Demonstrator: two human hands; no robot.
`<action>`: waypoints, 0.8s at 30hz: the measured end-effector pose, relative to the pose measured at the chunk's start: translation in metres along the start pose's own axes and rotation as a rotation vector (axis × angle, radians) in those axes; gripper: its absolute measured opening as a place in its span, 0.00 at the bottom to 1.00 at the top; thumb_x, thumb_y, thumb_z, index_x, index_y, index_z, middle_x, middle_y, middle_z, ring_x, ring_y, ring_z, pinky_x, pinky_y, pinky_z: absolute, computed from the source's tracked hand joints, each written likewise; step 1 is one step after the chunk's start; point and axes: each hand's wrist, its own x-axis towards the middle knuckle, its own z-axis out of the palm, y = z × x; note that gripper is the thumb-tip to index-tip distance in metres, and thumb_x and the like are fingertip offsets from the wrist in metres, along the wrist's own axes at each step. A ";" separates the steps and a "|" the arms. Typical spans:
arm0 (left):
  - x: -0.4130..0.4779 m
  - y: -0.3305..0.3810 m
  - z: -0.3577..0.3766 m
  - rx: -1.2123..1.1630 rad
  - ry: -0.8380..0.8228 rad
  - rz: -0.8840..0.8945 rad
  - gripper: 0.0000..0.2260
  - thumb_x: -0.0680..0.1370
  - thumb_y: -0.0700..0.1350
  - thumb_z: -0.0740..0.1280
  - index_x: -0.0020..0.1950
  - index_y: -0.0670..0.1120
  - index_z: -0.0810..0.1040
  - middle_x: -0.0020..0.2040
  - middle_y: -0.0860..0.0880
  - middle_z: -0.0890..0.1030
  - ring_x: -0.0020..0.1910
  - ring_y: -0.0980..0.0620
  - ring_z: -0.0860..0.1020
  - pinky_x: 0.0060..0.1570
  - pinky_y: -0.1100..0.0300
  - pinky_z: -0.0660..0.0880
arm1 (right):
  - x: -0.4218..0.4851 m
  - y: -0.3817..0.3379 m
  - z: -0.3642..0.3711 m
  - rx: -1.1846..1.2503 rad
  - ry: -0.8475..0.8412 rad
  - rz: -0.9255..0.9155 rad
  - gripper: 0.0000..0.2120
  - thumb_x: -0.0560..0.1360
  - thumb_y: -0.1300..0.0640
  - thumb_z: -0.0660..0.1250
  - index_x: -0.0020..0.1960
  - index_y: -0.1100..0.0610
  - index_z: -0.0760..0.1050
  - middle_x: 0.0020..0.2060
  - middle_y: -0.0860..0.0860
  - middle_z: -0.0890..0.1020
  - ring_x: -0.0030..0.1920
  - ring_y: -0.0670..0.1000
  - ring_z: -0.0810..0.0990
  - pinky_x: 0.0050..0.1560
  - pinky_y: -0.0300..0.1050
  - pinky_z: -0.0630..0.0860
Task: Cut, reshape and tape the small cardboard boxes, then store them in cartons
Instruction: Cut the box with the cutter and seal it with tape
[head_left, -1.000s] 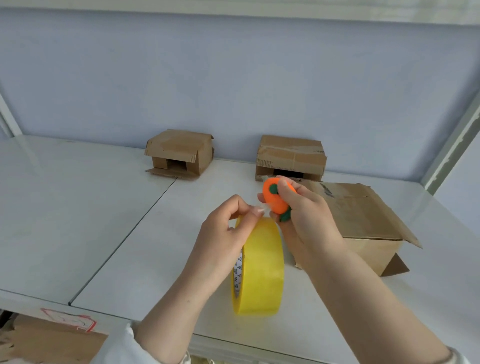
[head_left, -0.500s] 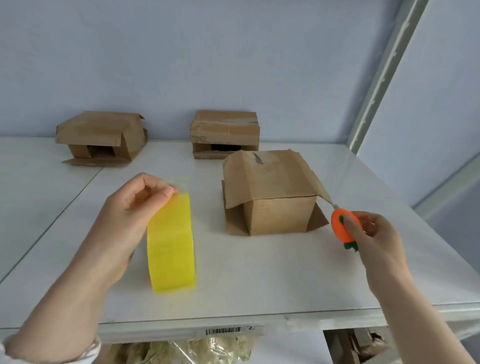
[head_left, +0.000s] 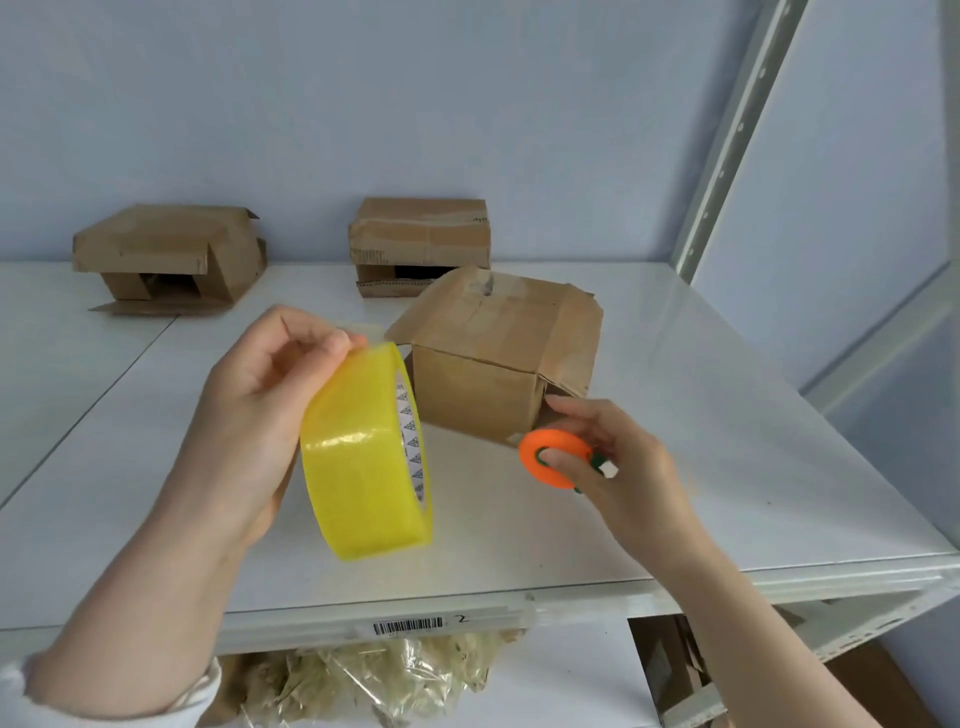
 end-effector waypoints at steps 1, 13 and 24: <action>-0.001 -0.001 0.003 -0.001 -0.009 -0.013 0.04 0.73 0.44 0.65 0.38 0.50 0.76 0.42 0.53 0.83 0.46 0.53 0.77 0.50 0.56 0.72 | 0.005 0.000 0.004 -0.008 -0.014 -0.014 0.19 0.72 0.62 0.71 0.52 0.40 0.73 0.43 0.43 0.84 0.45 0.43 0.78 0.44 0.31 0.70; 0.001 -0.006 0.045 0.022 -0.100 -0.040 0.04 0.69 0.50 0.65 0.37 0.51 0.77 0.44 0.52 0.83 0.48 0.52 0.78 0.53 0.53 0.71 | 0.062 0.029 -0.055 -0.030 -0.038 0.186 0.09 0.73 0.61 0.70 0.47 0.49 0.75 0.43 0.50 0.80 0.40 0.50 0.75 0.34 0.36 0.72; -0.014 0.005 0.102 0.029 -0.133 -0.033 0.05 0.77 0.42 0.64 0.43 0.42 0.77 0.40 0.55 0.82 0.40 0.59 0.77 0.44 0.62 0.70 | 0.032 0.008 -0.056 -0.123 -0.046 0.031 0.10 0.72 0.42 0.66 0.46 0.47 0.79 0.47 0.42 0.80 0.49 0.41 0.77 0.47 0.34 0.68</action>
